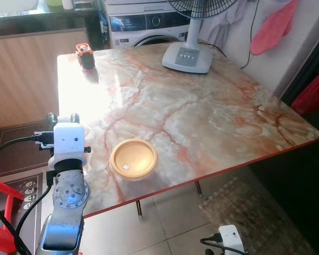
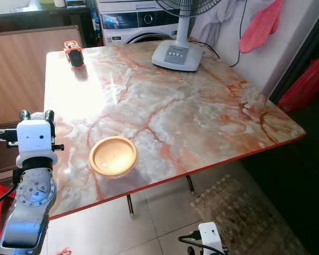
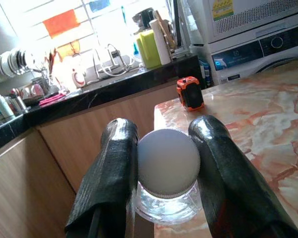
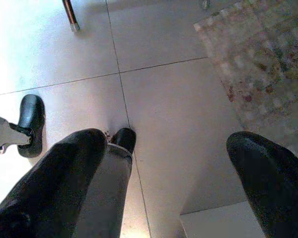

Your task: Restocking fridge

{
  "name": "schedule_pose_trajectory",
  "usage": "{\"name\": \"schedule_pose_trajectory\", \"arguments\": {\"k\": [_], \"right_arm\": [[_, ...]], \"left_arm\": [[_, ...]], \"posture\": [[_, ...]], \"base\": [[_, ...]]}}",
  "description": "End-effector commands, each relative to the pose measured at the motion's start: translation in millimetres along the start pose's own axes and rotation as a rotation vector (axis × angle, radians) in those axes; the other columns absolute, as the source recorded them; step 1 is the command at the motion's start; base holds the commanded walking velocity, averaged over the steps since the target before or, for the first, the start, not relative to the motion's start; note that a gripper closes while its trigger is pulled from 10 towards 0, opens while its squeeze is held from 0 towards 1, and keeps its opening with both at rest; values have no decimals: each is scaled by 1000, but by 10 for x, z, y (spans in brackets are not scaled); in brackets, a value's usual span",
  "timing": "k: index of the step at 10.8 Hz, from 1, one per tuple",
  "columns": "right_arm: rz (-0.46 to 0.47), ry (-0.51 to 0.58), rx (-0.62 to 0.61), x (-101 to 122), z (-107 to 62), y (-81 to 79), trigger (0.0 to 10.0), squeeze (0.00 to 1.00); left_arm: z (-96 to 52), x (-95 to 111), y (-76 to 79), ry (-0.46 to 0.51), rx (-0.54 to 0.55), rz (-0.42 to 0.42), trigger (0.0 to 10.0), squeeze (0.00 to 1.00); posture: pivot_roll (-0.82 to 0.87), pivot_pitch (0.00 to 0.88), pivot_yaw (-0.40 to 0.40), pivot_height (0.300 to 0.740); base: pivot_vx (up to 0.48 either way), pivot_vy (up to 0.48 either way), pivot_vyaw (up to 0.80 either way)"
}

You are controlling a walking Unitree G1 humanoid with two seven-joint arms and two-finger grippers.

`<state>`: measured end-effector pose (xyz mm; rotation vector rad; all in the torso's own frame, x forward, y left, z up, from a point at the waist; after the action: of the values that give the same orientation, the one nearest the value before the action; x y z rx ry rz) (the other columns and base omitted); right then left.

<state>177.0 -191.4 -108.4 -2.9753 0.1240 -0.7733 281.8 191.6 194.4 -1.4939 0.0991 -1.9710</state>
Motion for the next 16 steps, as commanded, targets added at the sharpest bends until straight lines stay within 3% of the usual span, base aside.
{"name": "schedule_pose_trajectory", "arguments": {"k": [1, 14, 16], "right_arm": [[6, -24, -6, -57, -4, 4, 10000, 0], [-3, -25, -5, -52, -3, 6, 10000, 0], [-7, -17, -2, -40, -2, 0, 10000, 0]], "left_arm": [[41, 70, -20, 38, 14, -5, 10000, 0], [68, 154, -23, 81, 3, 2, 10000, 0], [70, 152, -22, 81, 4, -1, 10000, 0]], "posture": [[95, 38, -48, 740], [101, 36, -51, 740], [103, 37, -53, 740]], "base": [[0, 0, -788], [0, 0, -782], [0, 0, 0]]}}
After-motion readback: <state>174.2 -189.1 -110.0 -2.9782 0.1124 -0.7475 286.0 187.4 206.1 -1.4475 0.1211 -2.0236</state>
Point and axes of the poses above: a point about 5 cm out from each wrist's last joint towards the gripper, its own z axis pointing out of the wrist towards the gripper, its own x axis along the axis of the wrist's last joint, y = z × x, the point moved 2 cm from there along z, pointing out of the wrist towards the gripper, and after that the axes turned 11 degrees about z, right-handed, at the moved point
